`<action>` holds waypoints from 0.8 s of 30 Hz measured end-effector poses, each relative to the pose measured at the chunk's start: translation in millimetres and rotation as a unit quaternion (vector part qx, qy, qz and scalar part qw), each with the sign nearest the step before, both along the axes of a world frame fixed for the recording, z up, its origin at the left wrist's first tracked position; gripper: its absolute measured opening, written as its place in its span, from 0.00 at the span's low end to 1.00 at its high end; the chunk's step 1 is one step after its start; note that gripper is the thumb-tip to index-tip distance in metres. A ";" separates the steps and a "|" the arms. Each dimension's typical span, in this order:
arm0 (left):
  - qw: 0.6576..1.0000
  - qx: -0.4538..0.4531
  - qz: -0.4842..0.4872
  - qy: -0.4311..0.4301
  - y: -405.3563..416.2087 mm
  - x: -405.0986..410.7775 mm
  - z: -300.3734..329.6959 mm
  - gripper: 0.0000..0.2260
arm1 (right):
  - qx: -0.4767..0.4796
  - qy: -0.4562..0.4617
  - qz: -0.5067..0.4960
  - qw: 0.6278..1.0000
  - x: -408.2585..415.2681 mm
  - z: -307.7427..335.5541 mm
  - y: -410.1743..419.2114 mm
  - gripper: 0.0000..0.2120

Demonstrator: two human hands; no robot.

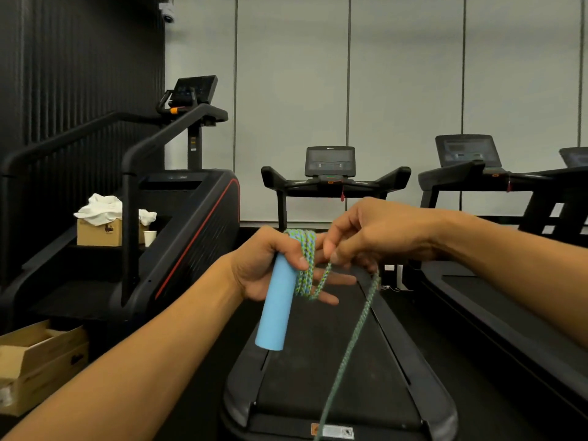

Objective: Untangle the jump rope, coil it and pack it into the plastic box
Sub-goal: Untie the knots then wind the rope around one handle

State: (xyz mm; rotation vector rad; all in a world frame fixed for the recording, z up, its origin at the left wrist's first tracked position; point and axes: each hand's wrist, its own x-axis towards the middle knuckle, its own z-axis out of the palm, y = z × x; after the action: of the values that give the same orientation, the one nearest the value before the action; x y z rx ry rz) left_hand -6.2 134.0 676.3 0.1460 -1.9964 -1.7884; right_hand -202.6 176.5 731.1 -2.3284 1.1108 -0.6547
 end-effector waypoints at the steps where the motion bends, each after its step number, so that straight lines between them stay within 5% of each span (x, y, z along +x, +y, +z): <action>1: 1.000 -0.003 -0.002 -0.007 1.2 -1.0 0.3 0.21 | -0.018 -0.002 0.004 1.000 1.6 1.6 1.0 0.03; 12: 0.999 -0.008 0.031 -0.015 3.0 -5.3 -5.4 0.26 | -0.243 0.008 -0.015 0.970 4.2 16.0 -7.7 0.11; 24: 0.998 -0.010 -0.038 -0.053 0.1 -13.0 -18.0 0.42 | -0.103 -0.089 0.041 0.990 -9.0 -6.0 -27.2 0.09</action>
State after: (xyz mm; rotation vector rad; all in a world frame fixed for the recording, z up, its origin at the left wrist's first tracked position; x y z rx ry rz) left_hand -19.2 134.1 658.2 0.1632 -2.1202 -1.8414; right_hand -211.5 149.4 725.1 -2.4160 0.8998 -0.9648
